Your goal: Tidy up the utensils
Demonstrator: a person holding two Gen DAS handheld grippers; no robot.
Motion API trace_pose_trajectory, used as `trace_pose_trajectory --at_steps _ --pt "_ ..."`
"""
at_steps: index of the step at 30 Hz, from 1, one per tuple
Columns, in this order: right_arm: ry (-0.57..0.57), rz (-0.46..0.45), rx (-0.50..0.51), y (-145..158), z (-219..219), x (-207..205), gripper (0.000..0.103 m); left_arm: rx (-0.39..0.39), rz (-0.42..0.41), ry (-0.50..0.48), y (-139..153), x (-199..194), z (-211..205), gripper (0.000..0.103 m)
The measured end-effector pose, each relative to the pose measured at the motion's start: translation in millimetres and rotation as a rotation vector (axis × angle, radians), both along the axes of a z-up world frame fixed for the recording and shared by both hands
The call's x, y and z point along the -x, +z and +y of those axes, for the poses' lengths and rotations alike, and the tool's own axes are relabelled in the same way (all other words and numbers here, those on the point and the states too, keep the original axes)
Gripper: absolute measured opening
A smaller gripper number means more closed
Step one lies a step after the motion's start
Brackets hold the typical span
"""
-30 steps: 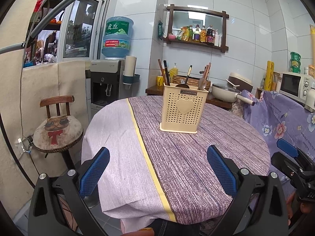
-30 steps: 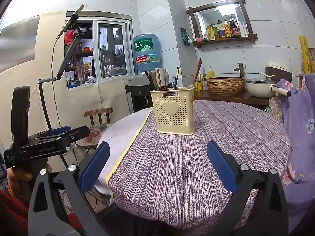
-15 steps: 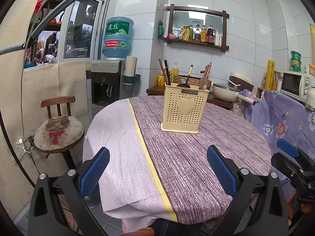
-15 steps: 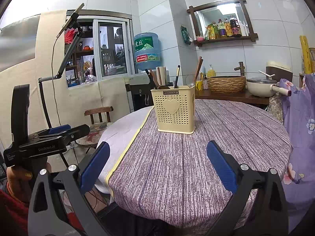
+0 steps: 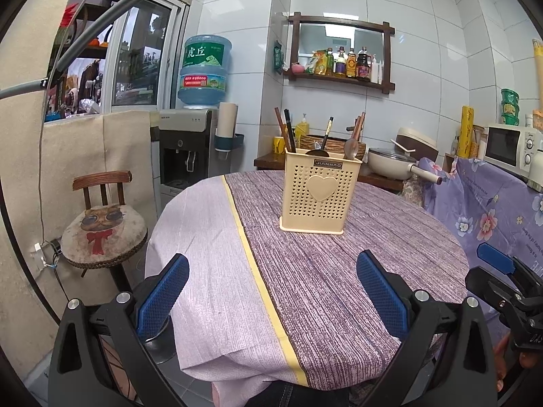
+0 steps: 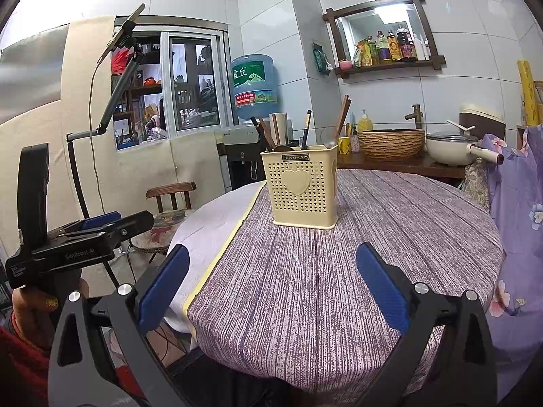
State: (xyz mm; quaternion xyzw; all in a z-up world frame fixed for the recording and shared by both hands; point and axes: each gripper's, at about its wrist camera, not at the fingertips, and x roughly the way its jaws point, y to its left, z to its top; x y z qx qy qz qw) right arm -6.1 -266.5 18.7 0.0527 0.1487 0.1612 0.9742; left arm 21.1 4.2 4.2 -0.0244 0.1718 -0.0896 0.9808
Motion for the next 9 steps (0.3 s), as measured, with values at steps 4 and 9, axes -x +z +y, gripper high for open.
trace_pose_trajectory --at_steps 4,9 --pt "0.002 0.004 -0.004 -0.6 -0.7 -1.2 0.097 -0.019 0.015 -0.005 -0.5 -2.0 -3.1 0.098" --pt "0.002 0.005 -0.005 -1.1 -0.5 -1.1 0.097 -0.026 0.002 -0.008 -0.8 -0.4 -4.8 0.098"
